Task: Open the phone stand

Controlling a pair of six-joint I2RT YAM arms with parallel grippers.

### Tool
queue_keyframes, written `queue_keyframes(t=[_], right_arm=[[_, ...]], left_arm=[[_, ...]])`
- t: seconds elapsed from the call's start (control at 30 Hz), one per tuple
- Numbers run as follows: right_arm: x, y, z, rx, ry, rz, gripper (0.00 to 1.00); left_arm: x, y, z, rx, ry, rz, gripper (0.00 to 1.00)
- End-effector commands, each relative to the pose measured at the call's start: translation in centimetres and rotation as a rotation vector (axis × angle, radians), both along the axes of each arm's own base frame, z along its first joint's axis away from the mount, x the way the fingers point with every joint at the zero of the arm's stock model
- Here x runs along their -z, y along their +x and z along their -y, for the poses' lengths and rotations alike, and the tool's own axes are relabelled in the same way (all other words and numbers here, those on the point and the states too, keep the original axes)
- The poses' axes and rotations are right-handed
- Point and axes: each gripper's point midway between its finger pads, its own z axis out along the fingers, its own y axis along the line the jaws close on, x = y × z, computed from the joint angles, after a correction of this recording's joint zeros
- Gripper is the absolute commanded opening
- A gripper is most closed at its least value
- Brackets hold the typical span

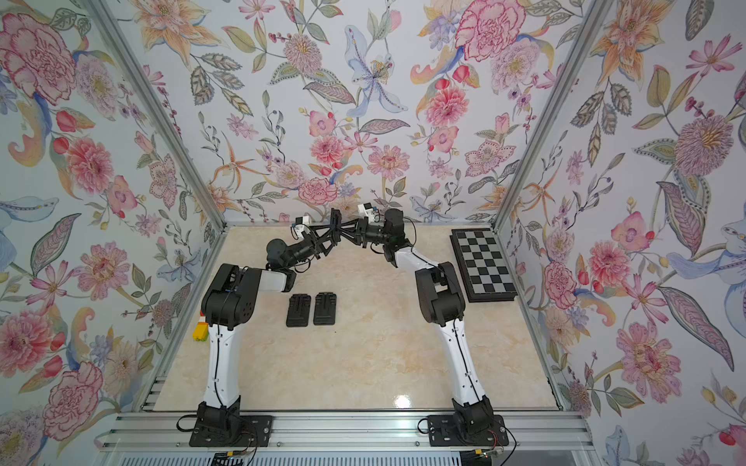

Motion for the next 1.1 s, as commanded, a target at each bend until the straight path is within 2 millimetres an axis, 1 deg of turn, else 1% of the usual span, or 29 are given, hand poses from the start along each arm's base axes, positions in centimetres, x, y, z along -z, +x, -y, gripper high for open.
queue_keyframes(t=[0.0,0.23,0.33,0.4,0.53,0.7,1.07], right_arm=[[-0.8,-0.7,0.1,-0.030,0.015,0.024,0.00],[-0.6,-0.6,0.7,-0.019,0.012,0.017,0.00],[-0.7,-0.3,1.1,-0.009,0.011,0.018,0.00],[-0.8,-0.1,1.4,-0.003,0.011,0.019,0.00],[-0.9,0.0,1.8,0.001,0.008,0.018,0.00],[-1.0,0.3,2.5,0.014,-0.003,0.021,0.00],[-1.4,0.9,4.1,0.040,-0.011,0.023,0.00]], left_arm=[[-1.0,0.8,-1.2,-0.035,-0.011,0.079,0.50],[-1.2,1.3,-2.1,-0.061,-0.023,0.083,0.30],[-1.1,1.6,-2.6,-0.073,-0.024,0.082,0.16],[-1.2,1.6,-2.8,-0.078,-0.025,0.084,0.09],[-1.1,1.9,-3.3,-0.092,-0.025,0.083,0.01],[-1.0,2.2,-3.9,-0.111,-0.026,0.081,0.00],[-1.1,2.9,-6.2,-0.151,-0.025,0.082,0.00]])
